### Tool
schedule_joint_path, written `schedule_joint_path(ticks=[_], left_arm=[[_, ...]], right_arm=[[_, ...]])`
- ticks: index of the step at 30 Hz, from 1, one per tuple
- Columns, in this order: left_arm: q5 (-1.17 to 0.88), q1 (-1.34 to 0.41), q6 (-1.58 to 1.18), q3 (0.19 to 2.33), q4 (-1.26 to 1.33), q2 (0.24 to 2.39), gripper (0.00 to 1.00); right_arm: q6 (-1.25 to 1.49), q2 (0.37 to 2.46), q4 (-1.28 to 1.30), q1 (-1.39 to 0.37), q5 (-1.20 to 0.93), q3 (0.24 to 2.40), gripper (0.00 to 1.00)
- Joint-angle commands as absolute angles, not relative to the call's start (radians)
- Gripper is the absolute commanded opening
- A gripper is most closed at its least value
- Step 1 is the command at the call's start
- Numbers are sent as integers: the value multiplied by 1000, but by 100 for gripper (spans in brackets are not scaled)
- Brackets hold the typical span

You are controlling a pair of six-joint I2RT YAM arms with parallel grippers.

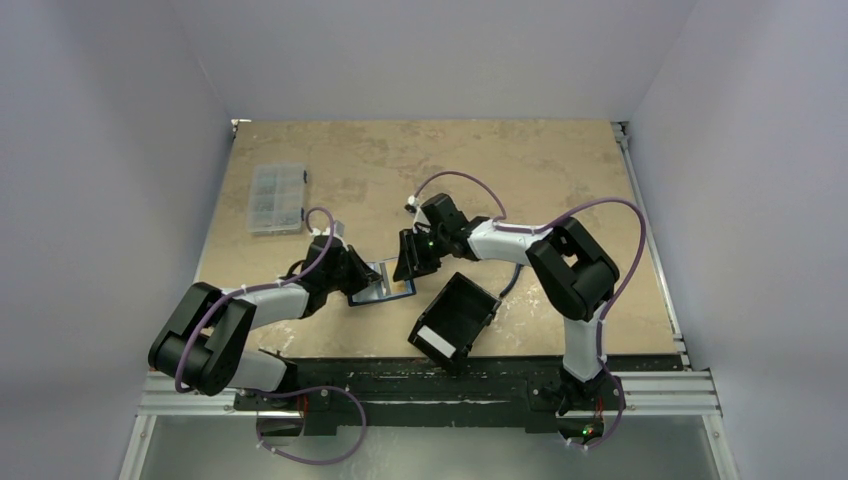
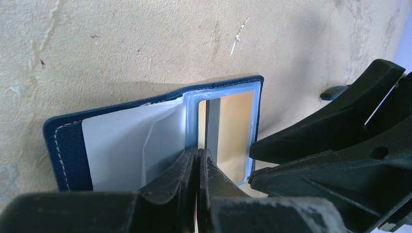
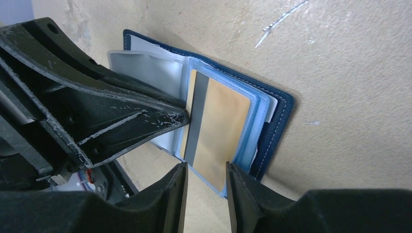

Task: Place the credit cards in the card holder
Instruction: Insert the credit card into the card holder.

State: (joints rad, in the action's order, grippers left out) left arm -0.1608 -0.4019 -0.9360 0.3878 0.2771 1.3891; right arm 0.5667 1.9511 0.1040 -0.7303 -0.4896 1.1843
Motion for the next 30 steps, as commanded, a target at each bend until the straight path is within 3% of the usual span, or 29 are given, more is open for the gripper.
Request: schedule_joint_path(ticks=[1, 6, 11, 17, 22, 25, 30], left_arm=[[-117, -408, -914, 347, 178, 1422, 0], [-117, -408, -916, 345, 179, 1422, 0], [-135, -408, -907, 349, 165, 1400, 1], [-160, -408, -867, 428, 38, 1260, 19], [-193, -408, -863, 494, -44, 1182, 27], [-220, -408, -870, 508, -38, 1187, 27], [-239, -408, -877, 504, 2, 1230, 10]], right_arm=[[625, 1920, -6, -734, -610, 1161, 41], [658, 1919, -46, -733, -628, 1145, 41], [604, 1896, 49, -733, -514, 1157, 42], [569, 1875, 83, -732, -473, 1145, 42], [570, 1879, 76, -731, -482, 1147, 42], [572, 1879, 72, -731, -491, 1152, 42], [571, 1882, 74, -732, -503, 1158, 42]])
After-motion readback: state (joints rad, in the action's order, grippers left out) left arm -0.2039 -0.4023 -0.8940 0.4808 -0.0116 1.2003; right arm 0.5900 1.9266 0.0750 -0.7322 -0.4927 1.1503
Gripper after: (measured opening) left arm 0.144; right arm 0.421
